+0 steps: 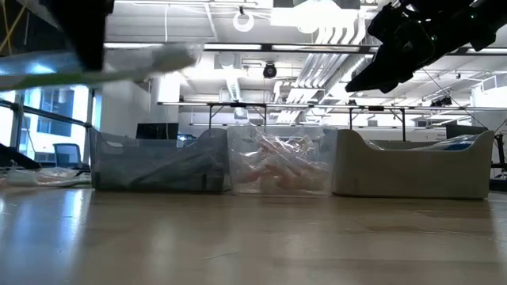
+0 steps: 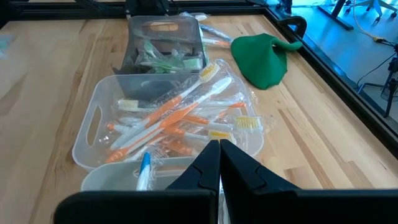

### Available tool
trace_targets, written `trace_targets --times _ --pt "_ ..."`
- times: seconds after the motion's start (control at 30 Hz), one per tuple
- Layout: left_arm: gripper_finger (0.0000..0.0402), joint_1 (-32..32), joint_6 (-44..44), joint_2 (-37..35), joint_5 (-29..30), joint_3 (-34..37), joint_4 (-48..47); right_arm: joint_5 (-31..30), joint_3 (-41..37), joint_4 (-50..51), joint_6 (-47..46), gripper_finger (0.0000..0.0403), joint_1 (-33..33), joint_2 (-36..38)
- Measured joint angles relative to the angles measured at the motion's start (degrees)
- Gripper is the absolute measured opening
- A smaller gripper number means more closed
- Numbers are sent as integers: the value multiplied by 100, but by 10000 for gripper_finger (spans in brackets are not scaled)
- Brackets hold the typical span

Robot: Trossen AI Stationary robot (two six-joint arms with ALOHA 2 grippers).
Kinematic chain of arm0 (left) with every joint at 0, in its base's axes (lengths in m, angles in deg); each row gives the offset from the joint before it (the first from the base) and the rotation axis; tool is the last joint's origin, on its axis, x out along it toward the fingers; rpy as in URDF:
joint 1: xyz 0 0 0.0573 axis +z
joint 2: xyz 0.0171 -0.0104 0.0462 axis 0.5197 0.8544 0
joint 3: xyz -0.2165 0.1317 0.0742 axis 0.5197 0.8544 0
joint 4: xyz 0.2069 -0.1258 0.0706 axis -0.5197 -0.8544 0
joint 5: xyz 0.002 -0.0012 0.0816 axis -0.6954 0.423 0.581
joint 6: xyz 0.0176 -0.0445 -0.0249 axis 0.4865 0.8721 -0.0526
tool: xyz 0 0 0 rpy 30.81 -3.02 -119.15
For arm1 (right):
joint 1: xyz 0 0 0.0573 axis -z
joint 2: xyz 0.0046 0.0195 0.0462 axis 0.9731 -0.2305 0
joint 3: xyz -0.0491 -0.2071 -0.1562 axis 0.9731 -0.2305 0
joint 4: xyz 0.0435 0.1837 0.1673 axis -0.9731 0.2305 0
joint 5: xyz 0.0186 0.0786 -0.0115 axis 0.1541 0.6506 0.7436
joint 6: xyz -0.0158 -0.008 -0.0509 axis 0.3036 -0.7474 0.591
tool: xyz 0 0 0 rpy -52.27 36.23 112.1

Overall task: Pick & Place Toothbrushes
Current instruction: Put the green toothbrush into the black bin

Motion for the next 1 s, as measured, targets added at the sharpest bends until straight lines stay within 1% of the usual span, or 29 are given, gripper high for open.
trace_targets --times 0.1,0.3,0.4,0.5,0.67,1.0 --pt "1 4 0 -209 387 -8 -410 0 0 -1 0 3 0 2" --pt "0 54 -3 -520 1129 -8 -906 -2 0 2 0 3 -2 2" --pt "0 195 -290 -595 1334 -10 -1030 -4 0 0 -11 3 0 1" --pt "0 390 -751 -648 1478 -6 -1045 -4 0 -2 -13 3 -2 2" --pt "0 839 -1672 -675 1524 -10 -1070 -8 0 0 -34 3 -2 1" --pt "0 1694 -3010 -756 1651 -10 -1162 -4 0 0 -149 3 -2 0"
